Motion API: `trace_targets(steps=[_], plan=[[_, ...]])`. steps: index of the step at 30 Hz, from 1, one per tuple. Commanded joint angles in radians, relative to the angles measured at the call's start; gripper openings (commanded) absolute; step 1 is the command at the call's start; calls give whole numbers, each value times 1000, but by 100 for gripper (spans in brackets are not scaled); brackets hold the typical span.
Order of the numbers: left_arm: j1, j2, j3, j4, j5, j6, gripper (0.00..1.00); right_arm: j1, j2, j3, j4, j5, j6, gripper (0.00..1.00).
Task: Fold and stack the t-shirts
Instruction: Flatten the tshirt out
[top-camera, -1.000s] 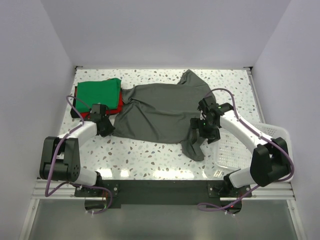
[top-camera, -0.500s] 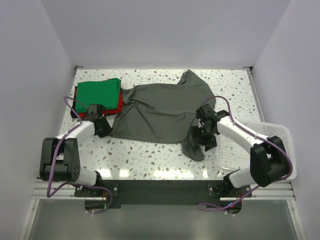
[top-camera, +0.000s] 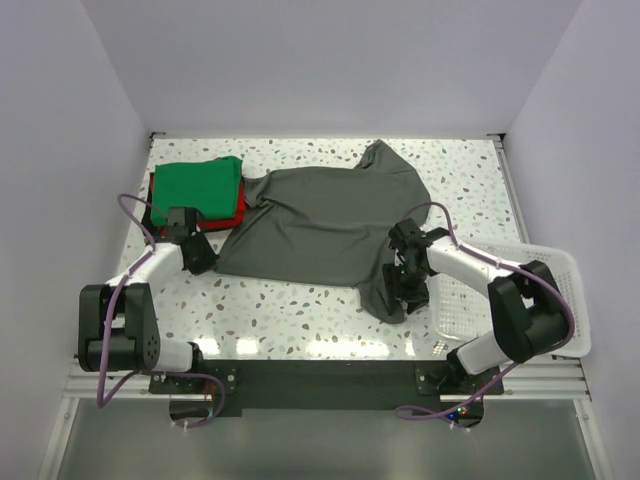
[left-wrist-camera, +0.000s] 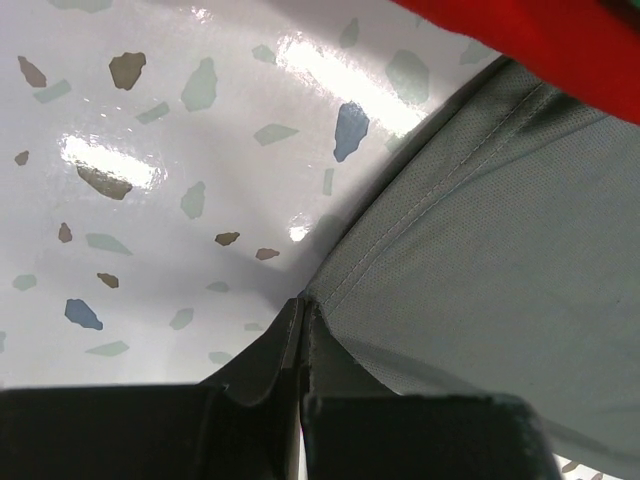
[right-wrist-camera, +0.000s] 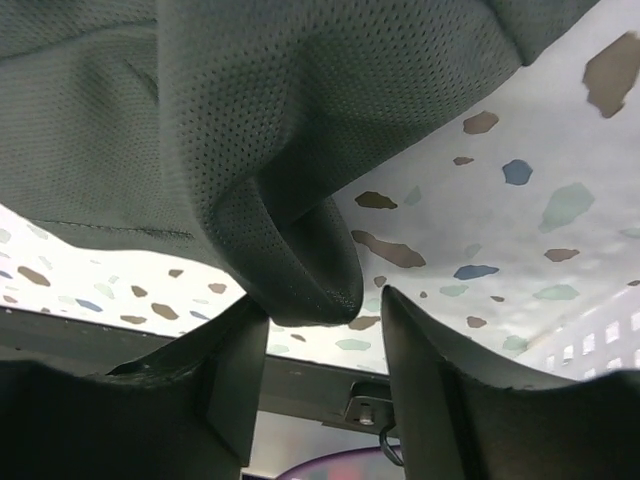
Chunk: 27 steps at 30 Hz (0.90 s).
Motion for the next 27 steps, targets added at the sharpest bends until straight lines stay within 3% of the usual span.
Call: trace_targets(steps=[1,7,13,27], plan=[[16,-32,29,-9,20,41,0,8,11,-21,29,-47,4,51],[26,-42,26,-16,29,53,0,14,-10,-44,56,-113,10,37],[31,-56,30,-32,35,55,0,15,-59,9,-48,-107,39,1],[40,-254,58,-274,77,-14,0,14,-197,83,-388,-162,169,4]])
